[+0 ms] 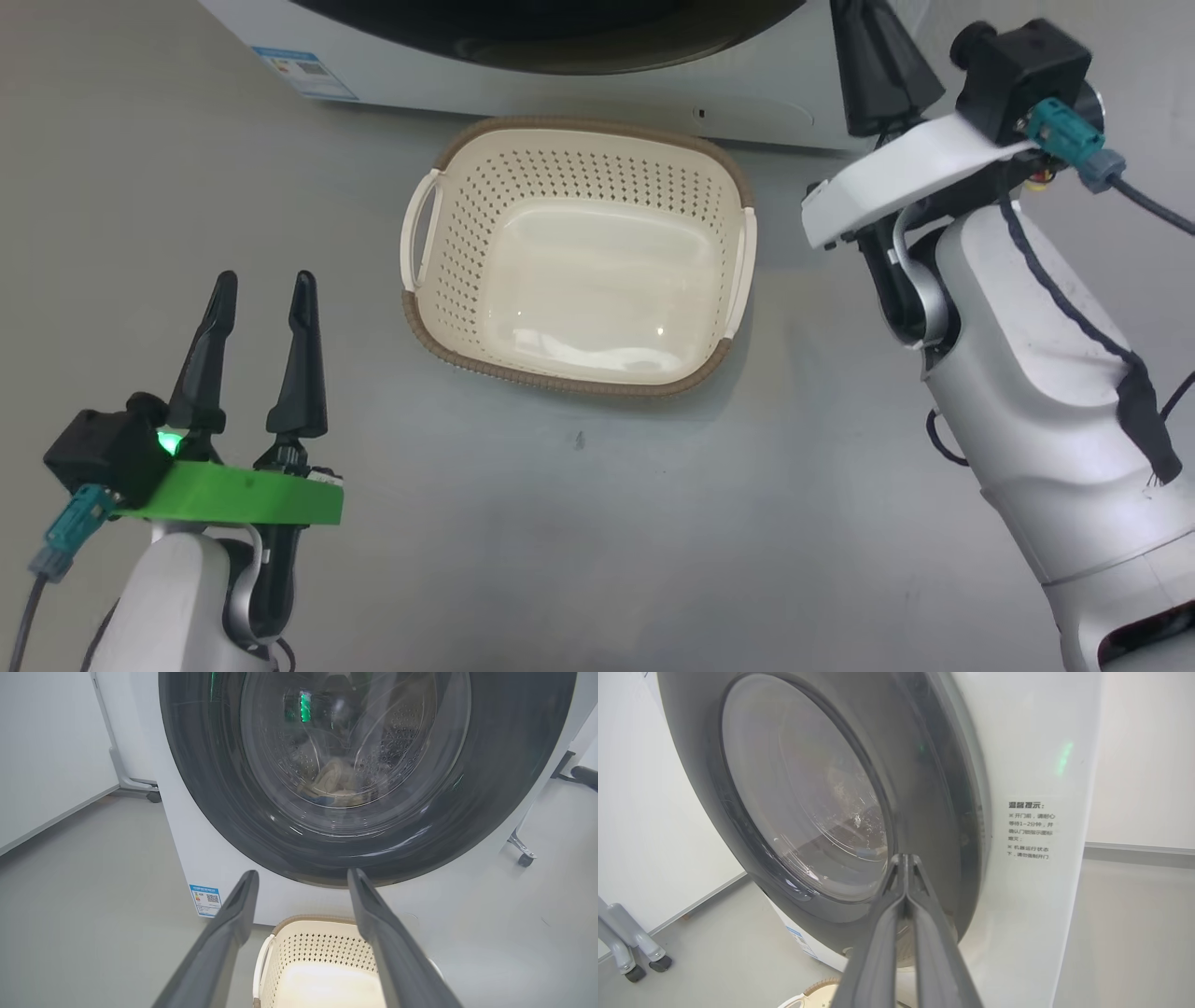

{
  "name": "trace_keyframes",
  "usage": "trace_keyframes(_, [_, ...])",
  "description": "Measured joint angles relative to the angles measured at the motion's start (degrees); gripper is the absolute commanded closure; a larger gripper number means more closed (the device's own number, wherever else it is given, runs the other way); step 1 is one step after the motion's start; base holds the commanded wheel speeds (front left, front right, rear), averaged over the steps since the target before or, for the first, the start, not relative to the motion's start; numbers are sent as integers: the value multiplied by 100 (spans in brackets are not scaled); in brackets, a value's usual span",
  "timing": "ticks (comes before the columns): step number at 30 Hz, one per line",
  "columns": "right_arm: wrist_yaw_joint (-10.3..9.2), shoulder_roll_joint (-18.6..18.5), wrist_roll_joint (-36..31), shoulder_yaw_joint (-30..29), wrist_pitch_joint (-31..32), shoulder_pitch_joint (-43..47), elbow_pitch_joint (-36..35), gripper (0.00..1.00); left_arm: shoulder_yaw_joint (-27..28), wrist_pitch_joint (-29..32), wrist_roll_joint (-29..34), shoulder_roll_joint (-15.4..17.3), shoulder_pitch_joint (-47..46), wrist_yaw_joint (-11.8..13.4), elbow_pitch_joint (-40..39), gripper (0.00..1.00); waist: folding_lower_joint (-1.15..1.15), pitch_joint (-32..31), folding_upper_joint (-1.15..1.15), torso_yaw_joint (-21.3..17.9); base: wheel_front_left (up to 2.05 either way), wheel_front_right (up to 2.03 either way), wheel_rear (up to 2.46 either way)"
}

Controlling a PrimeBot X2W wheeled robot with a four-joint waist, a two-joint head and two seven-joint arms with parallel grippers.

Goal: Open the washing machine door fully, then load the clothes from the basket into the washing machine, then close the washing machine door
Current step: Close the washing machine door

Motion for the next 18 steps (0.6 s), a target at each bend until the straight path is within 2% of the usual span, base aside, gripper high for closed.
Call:
trace_keyframes(6, [-2,79,79,-14,-10,505,1,100,120,0,122,116,274,0,22,0,0,-356,0,-243,0,0,0])
trace_keyframes(7, [-2,86,103,-24,-25,584,2,89,140,0,143,120,320,-1,24,0,0,-415,0,-287,0,0,0])
trace_keyframes(8, [-3,102,140,-60,-45,666,2,58,160,0,152,126,365,0,27,0,0,-474,0,-330,0,0,0])
trace_keyframes(9, [-10,122,185,-100,-51,754,0,8,178,0,155,132,414,-1,30,0,0,-536,0,-374,0,0,0])
trace_keyframes(10, [-10,126,200,-112,-51,833,1,0,193,0,162,134,459,-1,33,0,0,-597,0,-416,0,0,0])
trace_keyframes(18, [-60,132,212,-230,-51,1443,-79,0,414,0,249,234,833,-1,48,0,0,-1097,0,-739,0,0,0])
